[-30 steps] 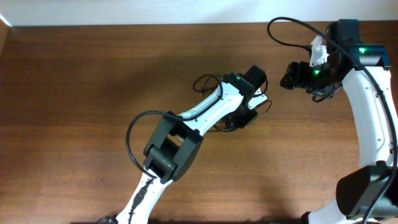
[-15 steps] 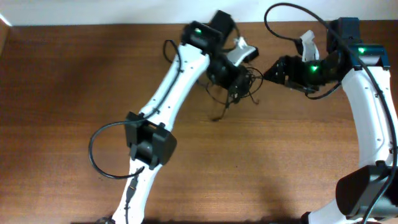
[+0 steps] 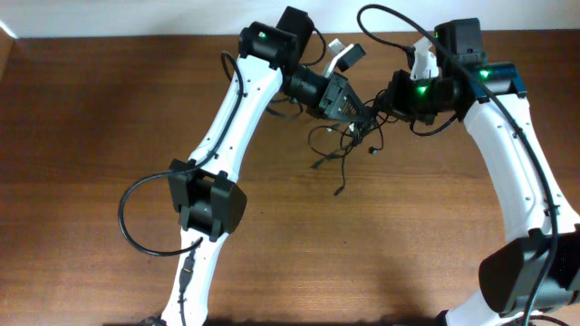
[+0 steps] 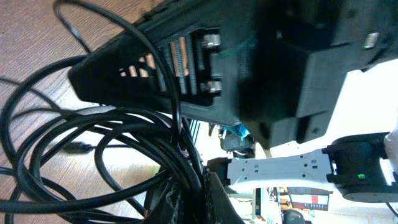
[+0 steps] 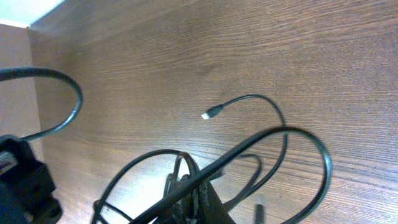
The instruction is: Untangle cables
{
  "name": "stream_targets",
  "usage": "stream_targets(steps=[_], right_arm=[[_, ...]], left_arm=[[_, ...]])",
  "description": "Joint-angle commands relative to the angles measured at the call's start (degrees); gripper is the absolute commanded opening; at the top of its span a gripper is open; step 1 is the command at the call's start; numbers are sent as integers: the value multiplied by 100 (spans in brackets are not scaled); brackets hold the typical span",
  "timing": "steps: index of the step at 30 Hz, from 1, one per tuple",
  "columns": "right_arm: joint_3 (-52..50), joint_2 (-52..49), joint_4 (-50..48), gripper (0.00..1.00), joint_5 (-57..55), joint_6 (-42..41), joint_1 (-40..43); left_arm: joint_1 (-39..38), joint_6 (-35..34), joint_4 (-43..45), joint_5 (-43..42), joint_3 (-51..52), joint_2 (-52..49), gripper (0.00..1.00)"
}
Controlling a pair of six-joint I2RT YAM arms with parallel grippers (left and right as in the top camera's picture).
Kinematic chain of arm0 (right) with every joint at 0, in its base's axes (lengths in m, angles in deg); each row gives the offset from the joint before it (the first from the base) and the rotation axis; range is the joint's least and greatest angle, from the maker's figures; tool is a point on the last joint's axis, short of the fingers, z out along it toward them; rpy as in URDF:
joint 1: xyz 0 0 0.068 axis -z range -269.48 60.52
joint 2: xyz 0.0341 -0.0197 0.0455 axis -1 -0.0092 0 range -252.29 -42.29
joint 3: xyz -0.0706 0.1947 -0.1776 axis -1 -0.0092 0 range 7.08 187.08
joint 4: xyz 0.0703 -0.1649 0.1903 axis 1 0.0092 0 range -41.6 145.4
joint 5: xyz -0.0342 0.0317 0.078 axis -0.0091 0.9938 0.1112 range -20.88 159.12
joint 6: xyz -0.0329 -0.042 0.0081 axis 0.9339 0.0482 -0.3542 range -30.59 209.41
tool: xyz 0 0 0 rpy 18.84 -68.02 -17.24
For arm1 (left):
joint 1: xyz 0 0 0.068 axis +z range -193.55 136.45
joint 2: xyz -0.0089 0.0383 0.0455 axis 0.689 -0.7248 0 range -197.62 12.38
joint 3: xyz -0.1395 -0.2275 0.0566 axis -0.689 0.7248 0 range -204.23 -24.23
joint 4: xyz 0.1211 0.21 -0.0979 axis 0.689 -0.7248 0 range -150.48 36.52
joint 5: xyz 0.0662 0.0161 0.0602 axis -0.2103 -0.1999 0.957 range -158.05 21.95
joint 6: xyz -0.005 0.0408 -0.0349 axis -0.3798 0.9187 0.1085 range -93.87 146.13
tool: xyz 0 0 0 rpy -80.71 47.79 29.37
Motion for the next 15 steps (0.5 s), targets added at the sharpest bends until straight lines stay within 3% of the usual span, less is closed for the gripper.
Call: stream_targets(steps=[1,3,4,5,6,7,10,11,12,13,15], right_arm=[[-4,-63,98,4,-48,24,-35],[-4,-37,337,4,-48,195,273],[-4,-37,474,4,-48,326,413],[-4,-37,638,4,-50,472,557],[-4,-37,789,4,-72,608,717],[-4,-37,894,4,-170,649,822],[-4,-37,1021,4,-219,758,835],[-4,-37,1019,4,-221,756,817],[-4,-37,1027,4,-221,756,809],[-4,-37,1029,4,-221,756,811],[-4,-37,1027,4,-221,756,811]], left_arm=[[293,118,365,-155,-122,144,0],[673,116,374,1276,-122,144,7],[793,116,289,1777,-122,144,19],[861,116,232,2164,-122,144,38],[898,116,116,2800,-120,144,51],[898,116,68,3259,-120,144,56],[868,118,-50,3410,-120,142,54],[787,138,-52,3158,-120,142,54],[680,577,-57,2485,-120,142,53],[509,841,-26,1749,-120,142,50],[2,866,35,1591,-98,114,35]])
